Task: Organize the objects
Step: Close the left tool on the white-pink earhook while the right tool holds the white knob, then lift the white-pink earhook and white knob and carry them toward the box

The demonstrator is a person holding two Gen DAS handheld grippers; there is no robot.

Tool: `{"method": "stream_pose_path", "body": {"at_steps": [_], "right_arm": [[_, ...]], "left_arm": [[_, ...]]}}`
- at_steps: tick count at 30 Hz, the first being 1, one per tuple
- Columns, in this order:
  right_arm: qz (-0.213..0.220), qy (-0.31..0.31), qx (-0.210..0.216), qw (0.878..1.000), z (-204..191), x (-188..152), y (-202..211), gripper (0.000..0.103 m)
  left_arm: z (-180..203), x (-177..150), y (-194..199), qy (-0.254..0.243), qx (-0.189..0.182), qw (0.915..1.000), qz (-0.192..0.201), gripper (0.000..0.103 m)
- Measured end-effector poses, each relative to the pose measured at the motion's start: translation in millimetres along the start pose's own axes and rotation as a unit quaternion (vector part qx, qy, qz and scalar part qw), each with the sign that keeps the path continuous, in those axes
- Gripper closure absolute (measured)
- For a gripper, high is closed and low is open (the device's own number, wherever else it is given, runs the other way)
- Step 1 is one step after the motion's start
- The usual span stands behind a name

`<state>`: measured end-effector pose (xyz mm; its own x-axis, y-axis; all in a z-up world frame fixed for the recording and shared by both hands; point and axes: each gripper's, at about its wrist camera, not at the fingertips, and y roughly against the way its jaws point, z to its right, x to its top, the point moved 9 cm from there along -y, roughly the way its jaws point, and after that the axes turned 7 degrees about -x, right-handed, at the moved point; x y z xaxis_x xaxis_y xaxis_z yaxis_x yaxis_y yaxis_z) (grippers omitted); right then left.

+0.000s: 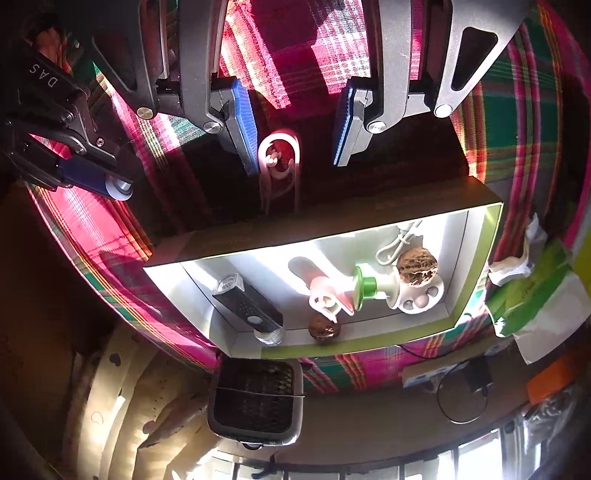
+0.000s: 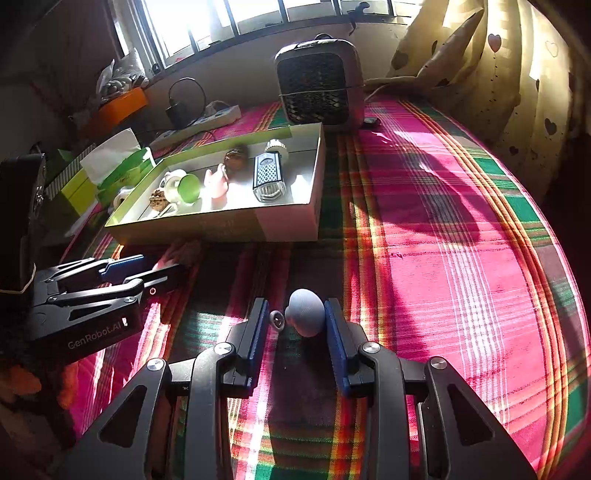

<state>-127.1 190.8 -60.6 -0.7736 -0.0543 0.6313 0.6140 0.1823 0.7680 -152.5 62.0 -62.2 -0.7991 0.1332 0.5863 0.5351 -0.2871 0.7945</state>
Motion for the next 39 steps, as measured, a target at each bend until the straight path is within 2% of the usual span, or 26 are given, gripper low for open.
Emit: {"method": "stream_pose_path", "body": {"at_steps": [5, 39], "right_arm": [[0.0, 0.0, -0.001, 1.0, 0.1, 0.5, -0.4, 0.071], [0.001, 0.002, -0.006, 1.0, 1.4, 0.9, -1.0, 0.071]], "left_arm": [[1.7, -1.0, 0.5, -0.003, -0.004, 1.0, 0.001, 0.083], [0.4, -2.4, 4.2, -0.002, -0.022, 0.9997, 0.01, 0.084]]}}
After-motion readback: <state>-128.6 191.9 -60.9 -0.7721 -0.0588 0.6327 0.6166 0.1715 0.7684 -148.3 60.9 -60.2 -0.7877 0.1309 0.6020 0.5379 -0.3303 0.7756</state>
